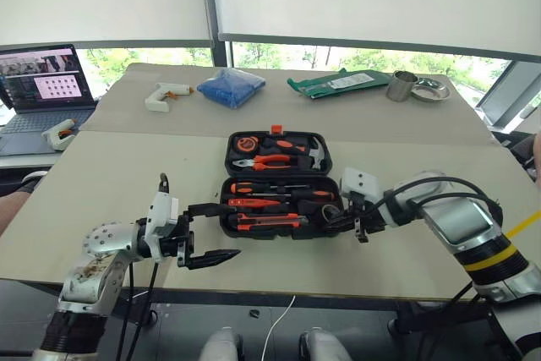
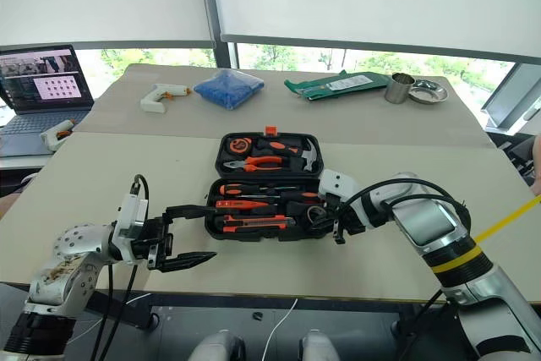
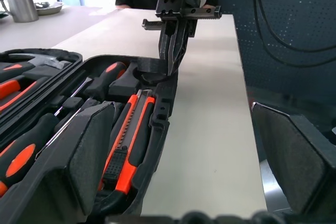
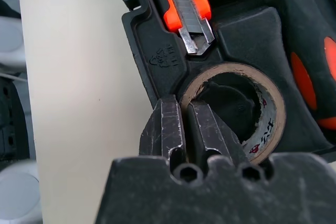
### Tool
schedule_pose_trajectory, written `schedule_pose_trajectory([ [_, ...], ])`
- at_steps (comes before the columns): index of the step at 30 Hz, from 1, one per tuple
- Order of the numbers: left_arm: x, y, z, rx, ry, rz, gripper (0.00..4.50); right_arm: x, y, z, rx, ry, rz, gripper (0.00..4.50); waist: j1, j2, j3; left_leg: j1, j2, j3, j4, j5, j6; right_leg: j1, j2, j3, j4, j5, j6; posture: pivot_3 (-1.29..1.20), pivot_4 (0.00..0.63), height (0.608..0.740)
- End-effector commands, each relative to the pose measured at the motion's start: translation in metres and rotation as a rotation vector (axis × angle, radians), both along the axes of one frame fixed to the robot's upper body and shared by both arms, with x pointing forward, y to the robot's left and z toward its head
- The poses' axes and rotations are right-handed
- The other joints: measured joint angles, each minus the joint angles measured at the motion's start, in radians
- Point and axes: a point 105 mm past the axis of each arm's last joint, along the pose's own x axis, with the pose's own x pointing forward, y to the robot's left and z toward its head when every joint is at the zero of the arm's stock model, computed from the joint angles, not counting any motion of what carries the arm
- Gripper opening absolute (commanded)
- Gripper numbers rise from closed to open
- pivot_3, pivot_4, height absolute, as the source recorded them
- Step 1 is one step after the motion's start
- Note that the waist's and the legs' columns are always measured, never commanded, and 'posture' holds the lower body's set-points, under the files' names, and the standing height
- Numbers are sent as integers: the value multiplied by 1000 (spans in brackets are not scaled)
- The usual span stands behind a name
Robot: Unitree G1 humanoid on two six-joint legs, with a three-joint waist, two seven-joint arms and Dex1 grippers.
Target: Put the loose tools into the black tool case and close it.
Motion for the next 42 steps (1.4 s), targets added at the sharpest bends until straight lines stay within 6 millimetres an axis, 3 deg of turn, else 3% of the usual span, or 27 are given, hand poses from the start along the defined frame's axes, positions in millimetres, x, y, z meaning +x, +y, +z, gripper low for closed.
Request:
schedule_pose_trajectory([
  [1,-1,2,10,9,-59,10,4500,5,-6,-6,-55,4,-30,20,1,0,0,0,0,0,0,0,0,0,0,0,0,0,0,0,150,740],
  [5,-1,2,10,8,-59,16,4500,8,-6,-6,-80,7,-37,20,0,0,0,0,0,0,1,0,0,1,-1,0,-1,0,0,0,150,740],
  [10,2,3,9,19,-53,44,4500,8,-3,5,-76,0,-3,1698,1,0,0,0,0,0,1,0,0,1,0,0,0,0,0,0,150,740],
  [14,5,8,9,27,-46,77,4500,7,2,33,24,-6,11,3018,0,0,0,0,0,0,0,0,0,0,0,0,0,0,0,0,150,740],
  [18,15,18,14,0,-53,151,4500,-6,1,57,129,50,70,4265,-1,0,0,-1,0,0,-1,0,0,-1,0,0,0,0,0,0,150,740],
  [21,30,35,14,12,-39,267,4500,-6,-7,67,184,24,83,4265,-1,0,0,0,0,0,-1,0,0,-1,0,0,0,0,0,0,150,740],
  [23,50,55,14,-1,-2,429,4500,8,-16,71,221,-45,13,4265,-2,0,0,0,0,0,0,0,0,-1,0,0,0,0,0,0,150,740],
  [24,61,67,12,-9,43,519,3966,20,-24,72,234,-108,-48,4016,-2,0,0,0,0,0,0,0,0,0,0,0,0,0,0,0,150,740],
  [25,70,78,11,-4,62,593,3899,28,-31,72,235,-157,-94,3754,-2,-1,0,0,0,0,0,0,-1,0,0,0,0,0,0,0,150,740],
  [29,101,103,9,-17,119,805,2549,66,-56,71,200,-454,-277,2626,-3,-1,1,1,0,1,1,0,-2,1,0,0,1,1,1,0,150,740],
  [33,122,95,1,28,175,837,982,86,-64,59,191,-613,-382,1182,-4,-2,1,-1,-1,1,0,1,-2,0,0,0,1,1,1,0,150,740],
  [36,134,78,-6,66,196,803,0,92,-63,40,180,-594,-386,230,-4,-2,1,-1,-1,1,-1,1,-2,0,0,0,0,1,2,0,150,740],
  [40,141,58,-23,124,248,738,0,102,-53,15,178,-505,-375,110,-14,-2,1,-2,-2,1,-1,1,-2,0,0,0,-1,2,2,0,150,740],
  [42,143,50,-25,129,256,706,0,105,-43,13,189,-511,-336,110,-24,-2,1,-2,-2,1,-1,1,-2,0,0,0,-1,2,2,0,150,740],
])
